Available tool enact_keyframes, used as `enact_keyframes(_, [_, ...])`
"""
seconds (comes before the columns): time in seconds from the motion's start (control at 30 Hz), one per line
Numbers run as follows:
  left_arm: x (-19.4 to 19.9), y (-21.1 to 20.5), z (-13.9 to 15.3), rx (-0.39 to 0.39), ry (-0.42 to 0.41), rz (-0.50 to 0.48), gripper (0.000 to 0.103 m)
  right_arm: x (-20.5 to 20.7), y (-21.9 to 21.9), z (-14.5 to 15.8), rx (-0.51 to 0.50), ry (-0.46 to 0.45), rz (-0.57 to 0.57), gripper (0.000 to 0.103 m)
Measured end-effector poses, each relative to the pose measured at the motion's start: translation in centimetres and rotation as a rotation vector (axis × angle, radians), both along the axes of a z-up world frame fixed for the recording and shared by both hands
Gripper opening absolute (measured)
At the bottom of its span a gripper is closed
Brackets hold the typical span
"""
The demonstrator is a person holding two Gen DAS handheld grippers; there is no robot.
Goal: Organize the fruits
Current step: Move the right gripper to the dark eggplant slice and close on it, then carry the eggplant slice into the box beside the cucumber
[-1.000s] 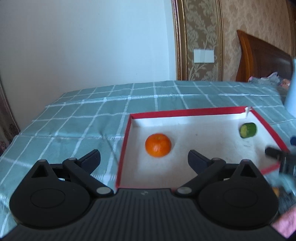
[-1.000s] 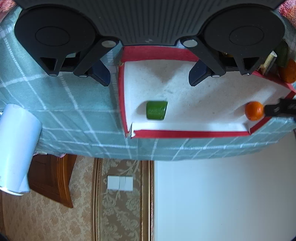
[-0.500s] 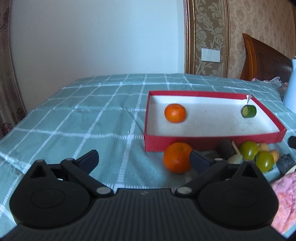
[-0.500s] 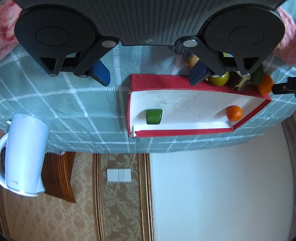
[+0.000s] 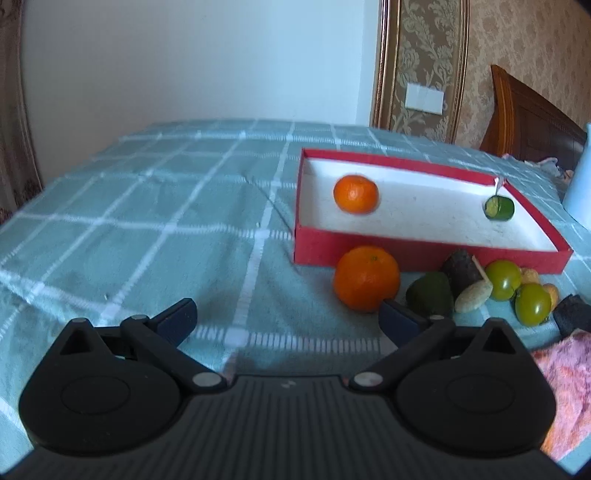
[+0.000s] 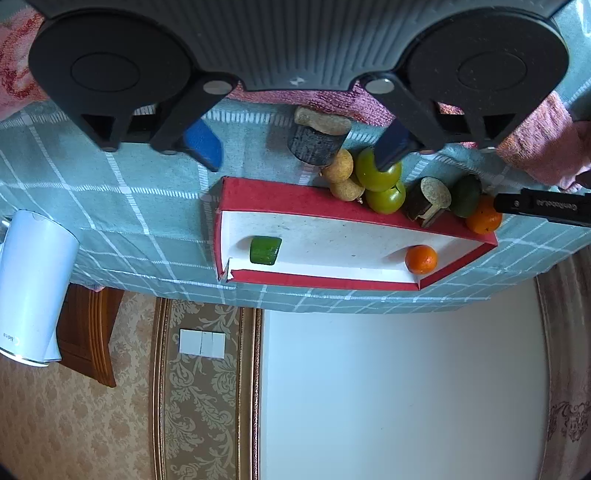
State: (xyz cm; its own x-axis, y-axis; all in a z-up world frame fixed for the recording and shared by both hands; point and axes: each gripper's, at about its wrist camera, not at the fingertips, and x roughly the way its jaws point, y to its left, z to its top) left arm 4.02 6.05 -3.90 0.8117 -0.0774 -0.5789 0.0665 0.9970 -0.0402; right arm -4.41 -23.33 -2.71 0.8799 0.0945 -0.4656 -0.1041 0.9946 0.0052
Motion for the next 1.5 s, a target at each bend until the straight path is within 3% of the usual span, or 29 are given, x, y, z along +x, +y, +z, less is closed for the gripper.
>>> enact_keyframes(0.07, [0.0,0.0,-0.1,0.001,0.004,-0.001,0.103,0.7,0.0,-0.4,0.011,0.054,0.003,0.055])
enact_keyframes(0.17, [0.1,-0.5,-0.2,0.025,0.016,-0.012,0.103,1.3,0.0,-1.1,0.049,0.112,0.013,0.051])
enact_keyframes(0.23, [0.2,-0.6,-0.2,0.032,0.016,-0.013,0.103,1.3,-0.1,-1.2,0.065,0.109,0.010,0.050])
enact_keyframes(0.37, [0.2,-0.6,-0.3,0.031,0.023,-0.013,0.103,1.2,0.2,-1.2,0.058,0.109,0.027,0.039])
enact_keyframes(0.5, [0.2,-0.7,-0.4,0.038,0.024,-0.014,0.103,1.3,0.7,-1.1,0.036,0.109,0.027,0.038])
enact_keyframes(0.63, [0.2,-0.7,-0.4,0.040,0.024,-0.014,0.103,1.2,0.1,-1.0,0.080,0.109,0.024,0.038])
enact_keyframes(1.13, [0.3,-0.8,-0.4,0.046,0.026,-0.014,0.103,1.6,-0.7,2.3,0.080,-0.015,-0.001,0.038])
enact_keyframes(1.33, [0.3,-0.8,-0.4,0.046,0.026,-0.014,0.103,4.1,0.4,3.4,0.055,-0.055,0.005,0.038])
enact_keyframes(1.5, [0.3,-0.8,-0.5,0.046,0.026,-0.014,0.103,8.0,1.5,3.4,0.038,-0.023,0.013,0.038])
